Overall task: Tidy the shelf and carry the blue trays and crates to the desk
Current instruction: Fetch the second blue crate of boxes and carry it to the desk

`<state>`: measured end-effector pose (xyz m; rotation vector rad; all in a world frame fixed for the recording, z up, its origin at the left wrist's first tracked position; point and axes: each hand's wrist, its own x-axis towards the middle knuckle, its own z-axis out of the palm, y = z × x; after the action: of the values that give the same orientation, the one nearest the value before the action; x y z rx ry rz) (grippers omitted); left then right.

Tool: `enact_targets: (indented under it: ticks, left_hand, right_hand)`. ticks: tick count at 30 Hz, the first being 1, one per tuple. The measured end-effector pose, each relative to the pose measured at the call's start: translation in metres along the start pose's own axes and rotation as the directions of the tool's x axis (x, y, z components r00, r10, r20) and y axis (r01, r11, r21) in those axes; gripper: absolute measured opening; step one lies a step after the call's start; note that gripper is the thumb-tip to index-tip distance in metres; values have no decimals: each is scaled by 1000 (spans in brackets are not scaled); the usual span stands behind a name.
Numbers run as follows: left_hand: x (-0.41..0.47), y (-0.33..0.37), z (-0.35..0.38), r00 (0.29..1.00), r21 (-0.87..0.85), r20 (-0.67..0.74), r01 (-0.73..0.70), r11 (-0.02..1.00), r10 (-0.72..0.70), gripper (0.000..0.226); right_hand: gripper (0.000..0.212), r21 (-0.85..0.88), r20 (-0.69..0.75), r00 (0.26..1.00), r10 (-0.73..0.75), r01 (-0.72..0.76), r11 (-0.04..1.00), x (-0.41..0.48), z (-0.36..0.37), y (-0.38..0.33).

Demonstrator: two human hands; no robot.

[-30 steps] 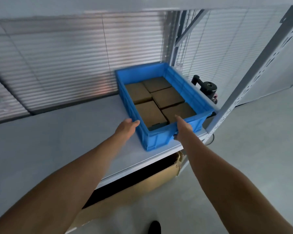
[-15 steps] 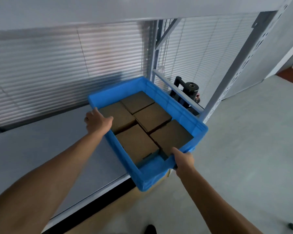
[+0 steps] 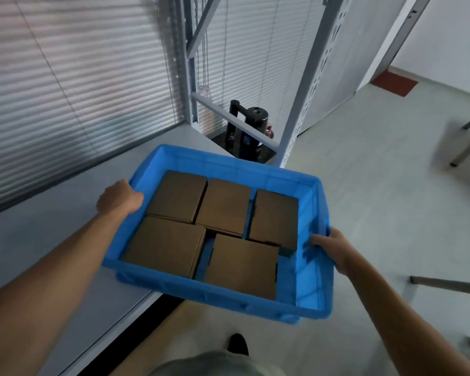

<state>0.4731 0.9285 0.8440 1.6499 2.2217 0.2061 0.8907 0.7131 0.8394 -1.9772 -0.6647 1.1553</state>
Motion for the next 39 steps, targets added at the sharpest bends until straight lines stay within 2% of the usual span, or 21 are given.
enact_targets:
  ticks: [2, 6, 10, 13, 17, 25, 29, 33, 36, 39]
  left_hand:
    - [-5, -6, 1, 999, -69, 24, -46, 997, 48, 46]
    - [-20, -10, 2, 993, -204, 22, -109, 973, 116, 40]
    - [-44, -19, 9, 988, -283, 23, -142, 949, 154, 37]
    - [-70, -20, 20, 978, -314, 65, -167, 935, 197, 30]
    - [-115, 0, 34, 947, -359, 134, -228, 905, 291, 27]
    - [-239, 82, 78, 789, -432, 326, -366, 824, 521, 22]
    - [-318, 125, 120, 697, -450, 401, -415, 791, 594, 30]
    - [-413, 168, 169, 624, -435, 439, -481, 761, 646, 29]
    - [-492, 199, 207, 574, -471, 472, -477, 742, 669, 25]
    - [-567, 223, 242, 557, -479, 487, -474, 739, 673, 17]
  right_hand:
    - [20, -39, -37, 999, 19, -21, 999, 3, -2, 8]
    - [25, -117, -223, 975, 19, -47, 992, -10, 6, 24]
    - [25, -24, -344, 938, 47, -58, 998, -43, 7, 55]
    - [14, 42, -421, 902, 91, -81, 996, -84, -3, 86]
    - [13, 119, -512, 840, 180, -139, 983, -146, -31, 131]
    - [14, 314, -670, 660, 341, -165, 935, -273, -117, 237]
    - [13, 367, -719, 579, 385, -155, 917, -332, -176, 291]
    - [13, 416, -741, 507, 440, -167, 894, -390, -245, 355]
    - [13, 438, -758, 445, 477, -195, 878, -431, -301, 399]
    - [9, 443, -771, 403, 493, -217, 870, -465, -357, 437]
